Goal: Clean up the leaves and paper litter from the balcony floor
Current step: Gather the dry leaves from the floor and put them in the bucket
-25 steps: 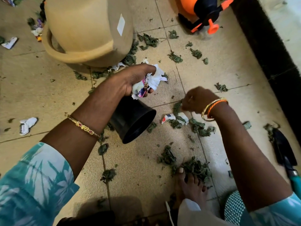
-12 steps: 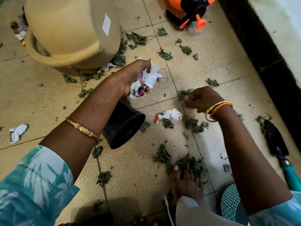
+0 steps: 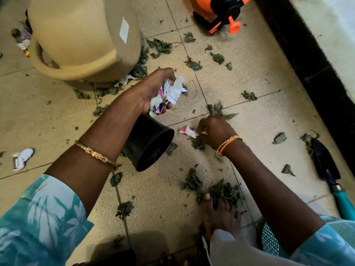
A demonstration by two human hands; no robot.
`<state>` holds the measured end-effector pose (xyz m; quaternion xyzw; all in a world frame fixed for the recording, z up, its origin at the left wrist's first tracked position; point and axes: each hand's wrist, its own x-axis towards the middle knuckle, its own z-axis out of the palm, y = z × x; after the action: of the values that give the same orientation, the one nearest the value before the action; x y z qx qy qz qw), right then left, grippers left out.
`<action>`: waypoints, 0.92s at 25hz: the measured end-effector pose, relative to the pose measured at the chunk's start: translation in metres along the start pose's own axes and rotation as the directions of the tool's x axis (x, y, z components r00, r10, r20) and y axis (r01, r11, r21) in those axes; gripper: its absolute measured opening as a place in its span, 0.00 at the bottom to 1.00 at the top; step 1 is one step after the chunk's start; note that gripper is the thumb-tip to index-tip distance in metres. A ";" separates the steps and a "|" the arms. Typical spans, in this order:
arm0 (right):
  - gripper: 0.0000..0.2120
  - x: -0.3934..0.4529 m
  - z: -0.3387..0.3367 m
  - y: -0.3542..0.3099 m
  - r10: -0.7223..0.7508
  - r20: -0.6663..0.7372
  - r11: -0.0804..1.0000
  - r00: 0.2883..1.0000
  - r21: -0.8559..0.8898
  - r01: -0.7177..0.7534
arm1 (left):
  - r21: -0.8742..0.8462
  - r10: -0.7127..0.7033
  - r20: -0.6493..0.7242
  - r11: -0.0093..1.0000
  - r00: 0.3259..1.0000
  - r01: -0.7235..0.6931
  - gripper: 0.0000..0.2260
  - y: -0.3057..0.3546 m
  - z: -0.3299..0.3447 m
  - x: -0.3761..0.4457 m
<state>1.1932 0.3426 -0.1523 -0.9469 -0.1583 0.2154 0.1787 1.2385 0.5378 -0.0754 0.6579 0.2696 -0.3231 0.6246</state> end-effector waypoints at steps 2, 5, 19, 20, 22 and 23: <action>0.05 0.002 -0.007 0.000 0.012 -0.053 0.999 0.999 0.047 -0.010 | -0.039 -0.005 -0.018 0.999 1.000 0.005 0.12 0.000 -0.001 0.000; 0.01 0.005 -0.040 0.002 0.159 -0.116 0.930 0.980 0.351 -0.109 | -0.055 0.002 -0.039 0.998 0.999 -0.004 0.11 0.001 -0.004 0.001; 0.09 0.074 -0.075 -0.108 0.073 -0.149 0.571 0.986 0.817 0.081 | -0.329 0.112 0.009 0.939 0.994 -0.103 0.12 -0.002 -0.047 -0.034; 0.10 0.077 -0.073 -0.120 0.038 -0.181 0.644 0.983 0.756 0.115 | -0.336 0.120 -0.011 0.934 0.993 -0.117 0.11 -0.004 -0.052 -0.037; 0.12 0.081 -0.072 -0.139 -0.073 -0.159 0.722 0.985 0.673 0.162 | -0.343 0.134 -0.094 0.926 0.986 -0.159 0.11 -0.011 -0.062 -0.043; 0.11 0.085 -0.074 -0.147 -0.093 -0.132 0.693 0.987 0.703 0.159 | -0.354 0.137 -0.156 0.917 0.978 -0.185 0.11 -0.014 -0.067 -0.045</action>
<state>1.2673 0.4847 -0.0602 -0.7998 -0.1197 0.2062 0.5509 1.2044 0.6081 -0.0491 0.5689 0.3095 -0.1716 0.7424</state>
